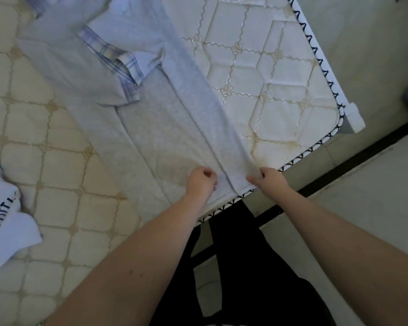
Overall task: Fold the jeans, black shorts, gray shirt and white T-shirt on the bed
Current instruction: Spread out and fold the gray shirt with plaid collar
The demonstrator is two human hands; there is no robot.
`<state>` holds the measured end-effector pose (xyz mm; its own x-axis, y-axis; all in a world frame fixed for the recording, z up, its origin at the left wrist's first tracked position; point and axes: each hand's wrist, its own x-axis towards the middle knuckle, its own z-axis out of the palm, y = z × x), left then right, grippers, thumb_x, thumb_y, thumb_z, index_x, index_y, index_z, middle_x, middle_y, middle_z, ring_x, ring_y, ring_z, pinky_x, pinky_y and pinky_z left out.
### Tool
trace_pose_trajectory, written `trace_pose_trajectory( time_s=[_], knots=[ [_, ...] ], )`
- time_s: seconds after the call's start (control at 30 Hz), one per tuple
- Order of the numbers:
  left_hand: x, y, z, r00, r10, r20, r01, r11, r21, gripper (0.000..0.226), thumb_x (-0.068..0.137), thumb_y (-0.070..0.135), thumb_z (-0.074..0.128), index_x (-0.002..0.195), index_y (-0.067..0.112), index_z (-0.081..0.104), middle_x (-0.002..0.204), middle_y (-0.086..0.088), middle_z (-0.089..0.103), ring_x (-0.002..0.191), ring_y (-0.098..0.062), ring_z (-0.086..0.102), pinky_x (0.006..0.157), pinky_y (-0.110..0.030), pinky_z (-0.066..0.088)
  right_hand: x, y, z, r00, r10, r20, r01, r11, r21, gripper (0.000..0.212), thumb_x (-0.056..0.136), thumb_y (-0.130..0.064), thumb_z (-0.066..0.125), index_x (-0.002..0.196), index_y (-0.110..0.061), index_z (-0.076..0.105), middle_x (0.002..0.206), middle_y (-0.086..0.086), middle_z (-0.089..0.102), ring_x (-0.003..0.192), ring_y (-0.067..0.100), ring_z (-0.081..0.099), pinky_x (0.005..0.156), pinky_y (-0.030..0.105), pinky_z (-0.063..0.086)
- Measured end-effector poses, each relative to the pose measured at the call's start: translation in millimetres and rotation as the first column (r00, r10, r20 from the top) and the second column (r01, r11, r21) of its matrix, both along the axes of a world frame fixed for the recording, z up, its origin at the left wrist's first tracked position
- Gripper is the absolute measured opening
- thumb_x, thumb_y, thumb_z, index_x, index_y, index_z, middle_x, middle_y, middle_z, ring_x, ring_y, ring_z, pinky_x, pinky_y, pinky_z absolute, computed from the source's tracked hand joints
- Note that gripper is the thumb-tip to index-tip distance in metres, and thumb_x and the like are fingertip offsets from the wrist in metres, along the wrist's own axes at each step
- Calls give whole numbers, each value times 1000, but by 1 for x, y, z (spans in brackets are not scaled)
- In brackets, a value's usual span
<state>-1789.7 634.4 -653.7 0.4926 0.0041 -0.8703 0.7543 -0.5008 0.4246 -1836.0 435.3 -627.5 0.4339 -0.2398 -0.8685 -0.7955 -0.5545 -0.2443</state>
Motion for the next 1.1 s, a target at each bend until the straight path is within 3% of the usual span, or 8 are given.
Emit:
trace_pose_trajectory(
  time_s=[0.13,0.3,0.43,0.6,0.73,0.87,0.97,1.1],
  knots=[
    [-22,50,9,971,-213,113,205,976,72,12,96,21,56,95,11,62,82,-10,68,73,-24,64,73,-31,51,-3,4,4,999,-42,23,43,999,-26,24,93,-34,63,100,-12,57,80,-2,57,78,22,55,59,30,37],
    [-43,124,22,992,-32,125,16,992,126,5,95,17,59,91,15,60,72,-1,64,66,-19,61,62,-23,46,-12,20,15,975,-216,60,215,976,14,27,90,-26,65,111,-10,58,100,9,65,91,30,63,82,44,53],
    [-59,175,28,973,67,222,-145,924,354,21,84,25,72,94,14,58,80,-2,62,76,-20,60,64,-22,35,-16,30,24,959,-279,36,279,960,13,23,90,-31,65,103,-11,64,86,6,65,78,25,59,56,27,40],
    [-84,188,20,961,230,-155,-168,928,333,51,82,39,76,108,-3,65,102,-16,68,99,-31,67,74,-28,45,-17,44,28,912,-411,10,411,912,-8,27,91,-35,65,105,-12,61,100,10,66,87,25,63,70,41,50],
    [-94,180,16,963,214,-165,-188,969,161,40,90,27,69,121,2,63,118,-14,67,104,-28,63,81,-26,43,-18,52,29,816,-573,73,564,818,115,24,91,-19,67,108,-4,57,113,18,64,84,22,66,81,35,55],
    [-99,176,24,940,333,-71,-323,938,128,33,97,18,55,127,3,57,124,-16,63,103,-27,62,83,-27,43,-19,49,44,842,-498,208,512,859,-15,36,87,-25,71,113,-16,47,99,5,63,82,22,69,79,41,59],
    [-110,183,37,882,471,-17,-464,875,140,34,97,15,55,128,2,52,121,-16,64,100,-29,63,83,-34,52,-21,48,66,904,-313,290,369,914,-166,40,86,-27,67,114,-29,38,83,-1,59,74,24,65,59,33,50],
    [-122,189,64,873,453,180,-484,848,216,37,95,18,60,123,7,39,105,-15,63,93,-33,65,82,-44,53,-16,54,87,905,-92,416,157,980,-124,34,90,-23,61,113,-41,42,68,-2,54,60,14,54,53,27,42]
  ],
)
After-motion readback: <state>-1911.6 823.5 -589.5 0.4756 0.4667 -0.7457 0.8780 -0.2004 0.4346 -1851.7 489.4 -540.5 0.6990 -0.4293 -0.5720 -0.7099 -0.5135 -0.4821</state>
